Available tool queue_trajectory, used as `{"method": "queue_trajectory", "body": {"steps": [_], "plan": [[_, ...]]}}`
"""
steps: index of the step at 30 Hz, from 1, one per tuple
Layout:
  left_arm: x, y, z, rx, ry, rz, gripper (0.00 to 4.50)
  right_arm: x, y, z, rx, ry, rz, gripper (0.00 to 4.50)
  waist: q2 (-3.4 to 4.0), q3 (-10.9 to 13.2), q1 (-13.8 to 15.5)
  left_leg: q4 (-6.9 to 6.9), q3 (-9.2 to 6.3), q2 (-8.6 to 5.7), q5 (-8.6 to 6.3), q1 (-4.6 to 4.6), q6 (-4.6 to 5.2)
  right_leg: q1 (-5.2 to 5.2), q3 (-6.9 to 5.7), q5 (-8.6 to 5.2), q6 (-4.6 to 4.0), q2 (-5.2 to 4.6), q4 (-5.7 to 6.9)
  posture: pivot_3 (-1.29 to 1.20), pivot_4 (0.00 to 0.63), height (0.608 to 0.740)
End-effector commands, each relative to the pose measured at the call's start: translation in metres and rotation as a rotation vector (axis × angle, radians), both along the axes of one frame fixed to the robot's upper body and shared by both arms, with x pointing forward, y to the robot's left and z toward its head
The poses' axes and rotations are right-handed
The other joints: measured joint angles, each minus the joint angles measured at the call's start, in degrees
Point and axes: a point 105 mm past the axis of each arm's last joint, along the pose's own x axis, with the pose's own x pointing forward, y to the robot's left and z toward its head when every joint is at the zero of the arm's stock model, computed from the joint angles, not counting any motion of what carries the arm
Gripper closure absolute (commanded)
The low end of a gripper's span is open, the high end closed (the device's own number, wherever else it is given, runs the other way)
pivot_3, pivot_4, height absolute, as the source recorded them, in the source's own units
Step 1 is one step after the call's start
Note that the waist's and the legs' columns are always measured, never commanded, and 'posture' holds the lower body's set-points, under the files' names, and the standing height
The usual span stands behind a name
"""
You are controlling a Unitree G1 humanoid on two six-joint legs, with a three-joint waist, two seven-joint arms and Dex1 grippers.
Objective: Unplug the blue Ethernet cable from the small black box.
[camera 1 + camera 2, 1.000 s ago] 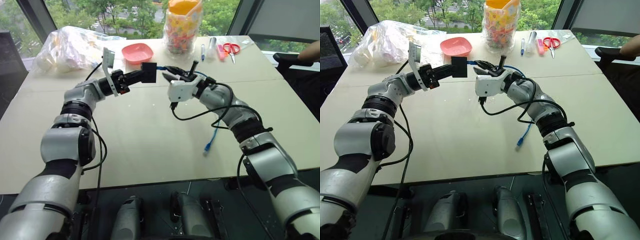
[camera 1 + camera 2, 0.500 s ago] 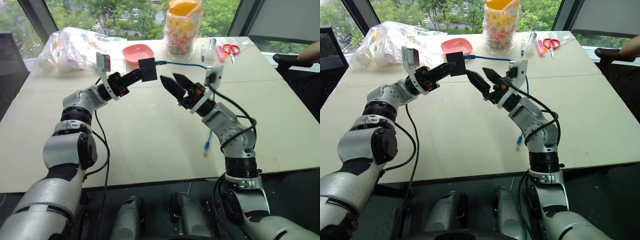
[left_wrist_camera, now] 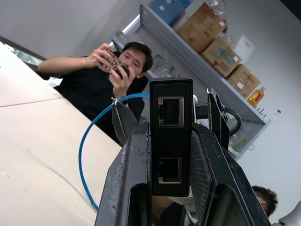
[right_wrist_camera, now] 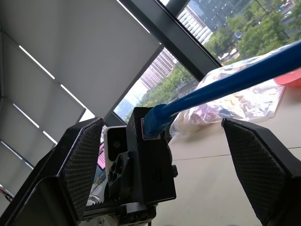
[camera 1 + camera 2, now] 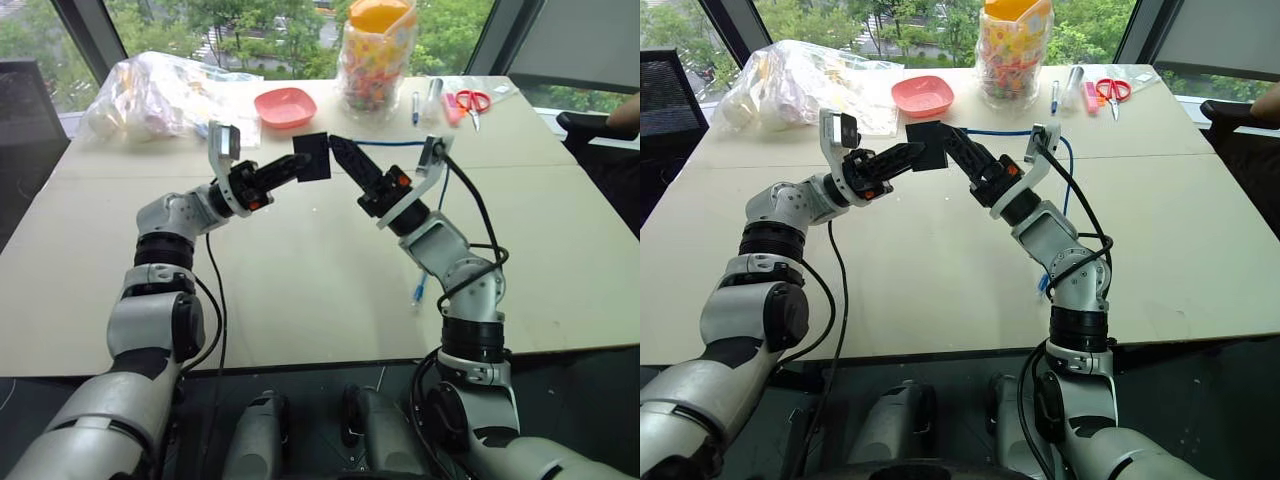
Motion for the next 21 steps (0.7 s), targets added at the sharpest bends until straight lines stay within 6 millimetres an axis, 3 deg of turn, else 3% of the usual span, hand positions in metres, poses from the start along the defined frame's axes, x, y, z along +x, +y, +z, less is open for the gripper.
{"method": "queue_trajectory", "body": {"steps": [1, 4, 7, 14, 21], "plan": [[-0.003, -0.001, 0.008, -0.016, -0.033, -0.010, 4.02, -0.004, 0.001, 0.010, 0.030, -0.035, 0.008, 0.31, 0.00, 0.0, 0.0, 0.00, 0.00, 0.00, 0.00, 0.00, 0.00, 0.00, 0.00, 0.00, 0.00, 0.00, 0.00, 0.00, 0.150, 0.740], [-0.004, -0.004, 0.006, -0.010, -0.034, -0.022, 4.02, -0.004, 0.001, 0.010, 0.031, -0.035, 0.011, 0.31, 0.00, 0.0, 0.0, -0.01, 0.00, 0.00, 0.00, -0.01, 0.00, -0.01, 0.00, 0.00, 0.00, 0.01, 0.00, 0.00, 0.150, 0.740], [-0.004, -0.005, 0.006, -0.008, -0.032, -0.025, 4.02, -0.004, 0.003, 0.010, 0.024, -0.036, 0.017, 1.03, 0.00, 0.0, 0.0, -0.01, 0.00, 0.00, 0.00, -0.01, 0.00, -0.01, 0.00, 0.00, 0.00, 0.01, 0.00, 0.00, 0.150, 0.740], [-0.004, -0.004, 0.006, -0.008, -0.031, -0.017, 4.02, -0.005, 0.009, 0.010, 0.031, -0.036, 0.037, 4.47, 0.00, 0.0, 0.0, -0.02, -0.02, 0.01, 0.00, -0.02, 0.00, -0.02, -0.01, -0.01, 0.00, 0.01, -0.02, 0.00, 0.150, 0.740], [0.002, 0.000, 0.006, -0.012, -0.032, 0.035, 4.02, -0.005, 0.012, 0.004, 0.029, -0.008, 0.043, 4.47, 0.00, 0.0, 0.0, -0.02, -0.02, 0.01, 0.00, -0.06, 0.00, -0.05, -0.01, -0.01, 0.00, 0.00, -0.03, 0.00, 0.150, 0.740]]}}
